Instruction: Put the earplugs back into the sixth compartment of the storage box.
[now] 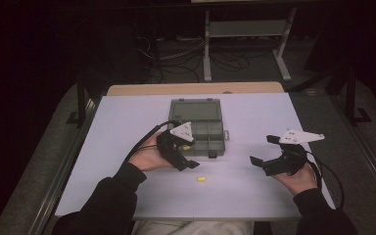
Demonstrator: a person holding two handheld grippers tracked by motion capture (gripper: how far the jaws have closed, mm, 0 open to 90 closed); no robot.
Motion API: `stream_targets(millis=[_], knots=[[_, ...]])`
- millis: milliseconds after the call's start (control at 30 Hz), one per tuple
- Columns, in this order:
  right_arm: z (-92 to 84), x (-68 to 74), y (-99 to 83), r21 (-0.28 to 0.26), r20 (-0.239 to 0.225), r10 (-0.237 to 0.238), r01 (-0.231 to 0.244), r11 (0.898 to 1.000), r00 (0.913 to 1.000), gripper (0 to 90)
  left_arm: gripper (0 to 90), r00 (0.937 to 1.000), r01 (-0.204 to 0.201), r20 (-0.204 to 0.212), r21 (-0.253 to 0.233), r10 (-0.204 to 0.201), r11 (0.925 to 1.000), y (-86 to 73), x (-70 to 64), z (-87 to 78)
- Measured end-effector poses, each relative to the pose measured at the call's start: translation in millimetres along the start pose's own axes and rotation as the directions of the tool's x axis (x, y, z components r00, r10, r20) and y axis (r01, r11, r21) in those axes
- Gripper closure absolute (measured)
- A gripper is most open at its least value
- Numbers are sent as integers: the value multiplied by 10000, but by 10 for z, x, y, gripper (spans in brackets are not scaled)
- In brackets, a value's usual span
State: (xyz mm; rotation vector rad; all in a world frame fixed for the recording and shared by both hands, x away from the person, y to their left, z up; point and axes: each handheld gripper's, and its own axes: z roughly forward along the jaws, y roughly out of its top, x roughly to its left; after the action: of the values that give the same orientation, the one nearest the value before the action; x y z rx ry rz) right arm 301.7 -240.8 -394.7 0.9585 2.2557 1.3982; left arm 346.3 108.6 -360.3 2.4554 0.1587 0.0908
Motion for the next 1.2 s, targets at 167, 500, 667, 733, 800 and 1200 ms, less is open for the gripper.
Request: stream_targets(millis=[167, 500, 667, 733, 800, 1200], knots=[[-2, 0, 0, -2, 7, 3, -3, 10000, 10000, 0, 167, 9998, -157, 142, 190, 155, 9997, -3, -119, 106], [-2, 2, 0, 5, -2, -14, 14, 10000, 10000, 0, 166, 9981, -468, 418, 505, 447, 9976, -57, -255, 317], [0, 1, -1, 13, -9, -11, 11, 10000, 10000, 0, 167, 9977, -476, 505, 650, 444, 9968, -113, -284, 422], [1, 2, -1, 27, -6, 0, 0, 10000, 10000, 0, 167, 9976, -467, 542, 703, 430, 9964, -128, -298, 455], [1, 2, -1, 27, -8, -1, 1, 10000, 10000, 0, 167, 9974, -469, 581, 729, 427, 9962, -142, -306, 485], [2, 2, -1, 18, -14, -33, 34, 10000, 10000, 0, 262, 9973, -619, 452, 739, 586, 9953, -214, -349, 610]])
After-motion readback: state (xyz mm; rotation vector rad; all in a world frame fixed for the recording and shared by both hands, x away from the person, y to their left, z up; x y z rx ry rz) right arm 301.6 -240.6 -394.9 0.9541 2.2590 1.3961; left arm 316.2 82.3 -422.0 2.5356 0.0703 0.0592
